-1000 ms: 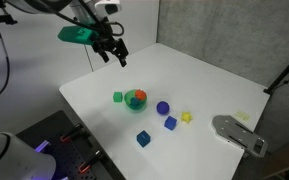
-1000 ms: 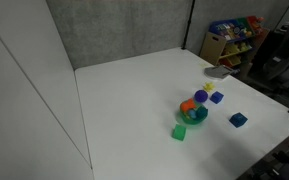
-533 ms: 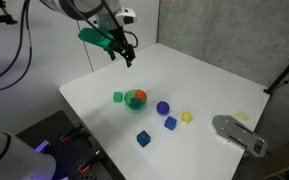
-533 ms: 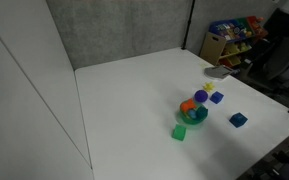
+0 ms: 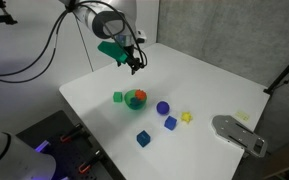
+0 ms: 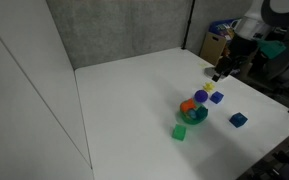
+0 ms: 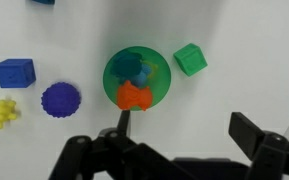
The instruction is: Put the orange toy on the table then put the yellow toy in the bowl
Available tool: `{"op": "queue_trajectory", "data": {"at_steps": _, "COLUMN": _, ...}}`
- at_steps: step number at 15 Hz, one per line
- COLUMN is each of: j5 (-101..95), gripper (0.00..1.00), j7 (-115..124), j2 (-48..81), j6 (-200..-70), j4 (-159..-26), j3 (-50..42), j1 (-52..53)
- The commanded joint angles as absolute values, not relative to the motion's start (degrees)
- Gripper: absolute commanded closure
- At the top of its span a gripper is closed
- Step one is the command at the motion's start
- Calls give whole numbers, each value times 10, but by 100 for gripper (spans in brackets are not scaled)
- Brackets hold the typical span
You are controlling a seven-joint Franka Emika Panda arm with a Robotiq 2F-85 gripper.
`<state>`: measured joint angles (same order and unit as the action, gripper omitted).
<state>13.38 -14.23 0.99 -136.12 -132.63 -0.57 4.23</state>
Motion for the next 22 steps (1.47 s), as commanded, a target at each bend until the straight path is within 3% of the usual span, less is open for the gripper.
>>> {"op": "queue_trajectory", "data": {"at_steps": 1, "j5": 175, "gripper": 0, "j7": -194, "j2": 105, "j6": -1367, "j4": -1255, "j3": 10, "j1": 28}}
{"op": "queue_trajectory", "data": {"at_steps": 11, "j5": 158, "gripper": 0, "j7": -193, "j2": 307, "j6": -1436, "j4": -1127, "j3": 54, "j1": -18}}
{"op": "queue_trajectory", "data": {"at_steps": 20, "j5": 113, "gripper": 0, "j7": -175, "j2": 395, "j6": -1453, "j4": -1079, "j3": 57, "j1": -23}}
{"op": "queue_trajectory", "data": {"at_steps": 21, "j5": 108, "gripper": 17, "j7": -175, "j2": 399, "j6": -1454, "j4": -1076, "j3": 57, "j1": -23}}
{"op": "queue_trajectory", "data": {"at_steps": 22, "j5": 104, "gripper": 26, "j7": -173, "j2": 403, "j6": -1457, "j4": -1074, "j3": 58, "j1": -23}}
